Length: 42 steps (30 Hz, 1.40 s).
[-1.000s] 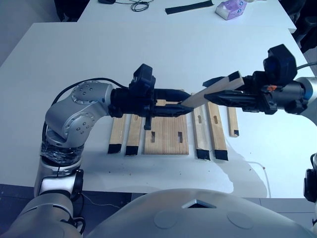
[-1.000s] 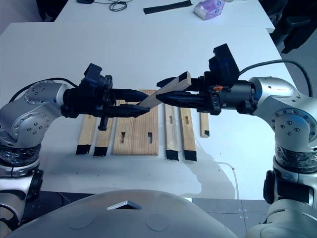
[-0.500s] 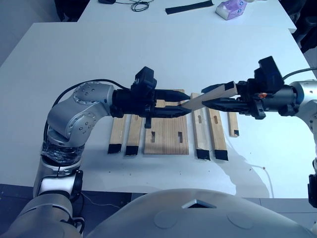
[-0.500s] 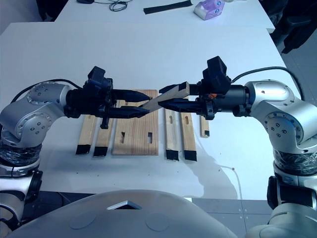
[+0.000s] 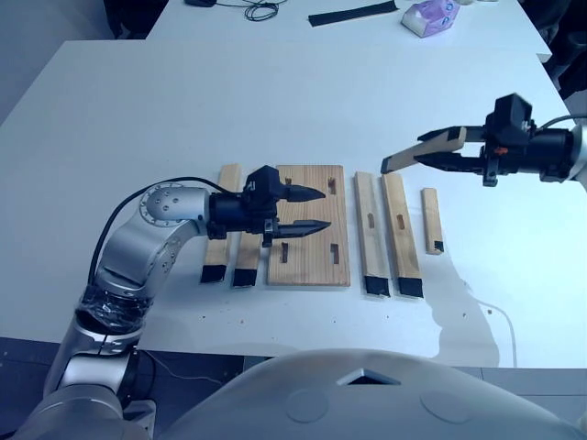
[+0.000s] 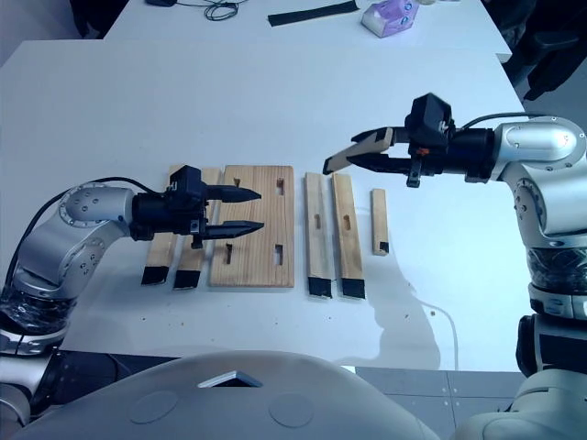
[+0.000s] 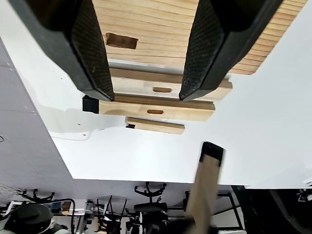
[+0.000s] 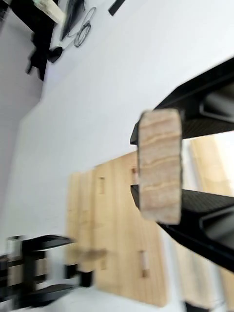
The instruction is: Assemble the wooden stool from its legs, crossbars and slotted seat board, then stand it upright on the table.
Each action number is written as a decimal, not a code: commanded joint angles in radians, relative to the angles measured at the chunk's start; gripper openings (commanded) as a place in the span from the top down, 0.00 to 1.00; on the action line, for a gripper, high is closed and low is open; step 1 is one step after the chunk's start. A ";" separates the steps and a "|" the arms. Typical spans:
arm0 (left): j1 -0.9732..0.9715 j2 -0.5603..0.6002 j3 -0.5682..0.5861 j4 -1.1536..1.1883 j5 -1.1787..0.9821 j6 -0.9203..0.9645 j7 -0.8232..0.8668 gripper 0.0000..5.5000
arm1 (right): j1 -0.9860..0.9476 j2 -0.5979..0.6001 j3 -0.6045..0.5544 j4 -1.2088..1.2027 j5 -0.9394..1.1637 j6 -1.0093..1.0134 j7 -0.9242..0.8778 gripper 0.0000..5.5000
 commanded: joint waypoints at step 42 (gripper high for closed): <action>0.066 -0.016 0.011 -0.074 -0.004 0.006 0.074 0.55 | 0.093 -0.050 0.102 0.051 -0.178 -0.201 0.182 0.77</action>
